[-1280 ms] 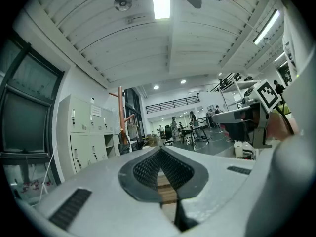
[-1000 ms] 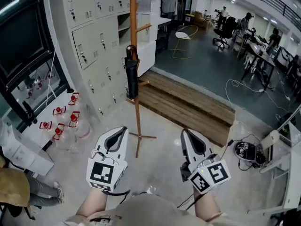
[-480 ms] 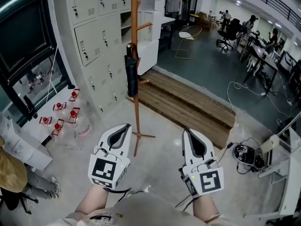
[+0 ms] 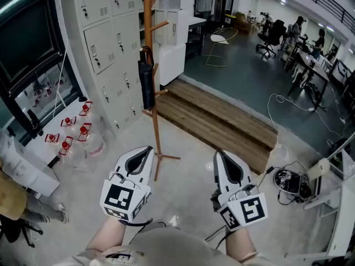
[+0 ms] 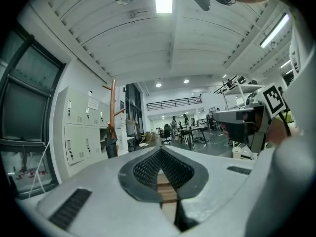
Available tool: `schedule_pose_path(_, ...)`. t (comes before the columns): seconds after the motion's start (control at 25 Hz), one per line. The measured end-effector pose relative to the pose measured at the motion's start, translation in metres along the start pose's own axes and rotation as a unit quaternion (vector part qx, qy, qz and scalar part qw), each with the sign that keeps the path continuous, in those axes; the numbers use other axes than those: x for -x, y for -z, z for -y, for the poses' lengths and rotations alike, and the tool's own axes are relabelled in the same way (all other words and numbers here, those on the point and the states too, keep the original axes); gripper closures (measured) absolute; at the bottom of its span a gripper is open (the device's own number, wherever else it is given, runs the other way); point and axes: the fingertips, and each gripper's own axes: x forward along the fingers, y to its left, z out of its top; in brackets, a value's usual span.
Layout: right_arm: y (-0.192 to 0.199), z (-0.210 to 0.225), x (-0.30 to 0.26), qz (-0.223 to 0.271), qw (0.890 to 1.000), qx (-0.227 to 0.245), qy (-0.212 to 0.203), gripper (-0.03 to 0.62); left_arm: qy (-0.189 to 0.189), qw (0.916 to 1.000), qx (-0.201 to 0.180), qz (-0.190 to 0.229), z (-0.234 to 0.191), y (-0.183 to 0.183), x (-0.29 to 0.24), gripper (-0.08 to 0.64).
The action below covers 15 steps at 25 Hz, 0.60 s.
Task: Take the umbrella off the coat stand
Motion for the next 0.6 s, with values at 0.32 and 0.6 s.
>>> schedule_pose_path(0.32, -0.004, 0.009, 0.015, -0.01, 1.0, 0.007, -0.021, 0.586, -0.017, 0.9997, -0.017, -0.005, 0.028, -0.007, -0.001, 0.554)
schedule_pose_path(0.6, -0.003, 0.005, 0.016, -0.007, 0.999, 0.006, -0.036, 0.585, -0.026, 0.9992, -0.028, -0.013, 0.029, -0.004, 0.004, 0.554)
